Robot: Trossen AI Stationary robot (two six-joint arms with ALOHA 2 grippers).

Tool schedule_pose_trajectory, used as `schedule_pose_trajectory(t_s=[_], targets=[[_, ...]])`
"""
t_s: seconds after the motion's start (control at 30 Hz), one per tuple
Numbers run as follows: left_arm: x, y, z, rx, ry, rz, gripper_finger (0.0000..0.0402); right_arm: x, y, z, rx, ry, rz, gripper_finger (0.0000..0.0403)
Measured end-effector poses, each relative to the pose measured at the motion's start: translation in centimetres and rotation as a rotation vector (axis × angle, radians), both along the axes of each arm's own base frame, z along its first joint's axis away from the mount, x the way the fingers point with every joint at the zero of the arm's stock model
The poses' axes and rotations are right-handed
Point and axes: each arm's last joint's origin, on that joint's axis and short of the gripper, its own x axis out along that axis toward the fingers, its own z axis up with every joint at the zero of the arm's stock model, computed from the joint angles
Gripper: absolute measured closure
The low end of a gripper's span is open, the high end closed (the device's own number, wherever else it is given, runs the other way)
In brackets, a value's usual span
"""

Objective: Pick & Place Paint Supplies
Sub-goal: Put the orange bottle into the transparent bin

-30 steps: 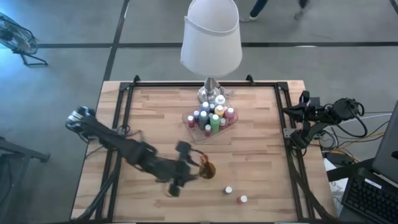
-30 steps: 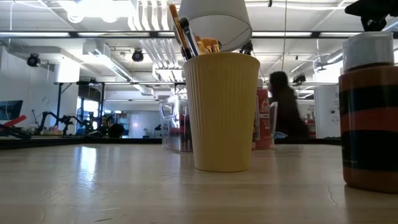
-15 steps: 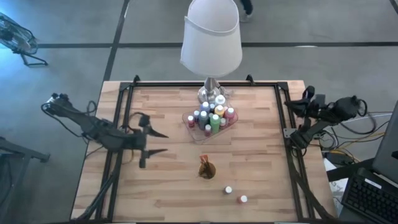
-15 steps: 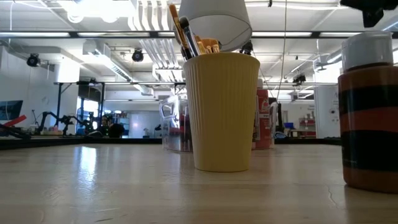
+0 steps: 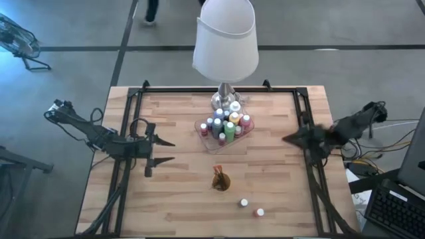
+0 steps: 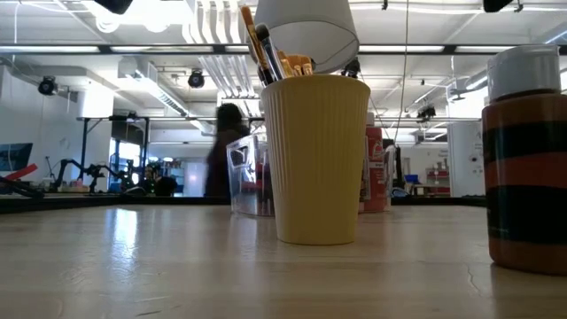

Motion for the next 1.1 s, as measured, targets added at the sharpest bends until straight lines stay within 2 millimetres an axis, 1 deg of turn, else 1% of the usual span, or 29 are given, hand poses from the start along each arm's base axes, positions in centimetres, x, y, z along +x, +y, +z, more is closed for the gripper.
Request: schedule_pose_trajectory(t_s=[0.1,0.17,0.27,0.4,0.47,0.53,0.7,0.77,0.87,0.97,1.1], targets=[[0.2,-0.1,-0.2,-0.005,-0.007,0.0,0.0183,2.7,1.5,-1.2,-0.043,0.133,-0.055,0.0394],[0.4,-0.2,-0.3,-0.007,0.003,0.001,0.0183,4.0,2.3,-1.8,-0.043,0.226,-0.072,0.0394],[0.6,-0.3,-0.5,-0.003,0.011,0.001,0.0183,5.4,3.3,-2.7,0.055,0.373,-0.105,0.0394],[0.8,-0.5,-0.7,-0.01,0.026,0.003,0.0183,6.4,5.8,-5.2,0.19,0.578,-0.098,0.0394],[0.9,-0.5,-0.8,-0.007,0.028,0.003,0.0184,6.3,7.1,-6.3,0.236,0.661,-0.109,0.0394],[1.0,-0.6,-0.9,0.0,0.033,0.002,0.0183,5.9,8.6,-7.3,0.295,0.707,-0.129,0.0394],[1.1,-0.6,-0.9,0.001,0.036,0.002,0.0184,4.6,13.0,-9.7,0.377,0.745,-0.146,0.0394],[1.1,-0.6,-0.9,0.002,0.036,0.002,0.0183,3.9,14.5,-10.9,0.407,0.766,-0.166,0.0394],[1.1,-0.6,-0.9,0.001,0.037,0.003,0.0183,3.5,16.2,-13.0,0.467,0.803,-0.217,0.0394],[1.1,-0.6,-0.9,-0.003,0.037,0.003,0.0183,3.7,18.0,-15.0,0.504,0.82,-0.23,0.0394],[1.1,-0.6,-0.9,-0.003,0.037,0.003,0.0183,4.4,20.0,-17.4,0.542,0.858,-0.199,0.0394]])
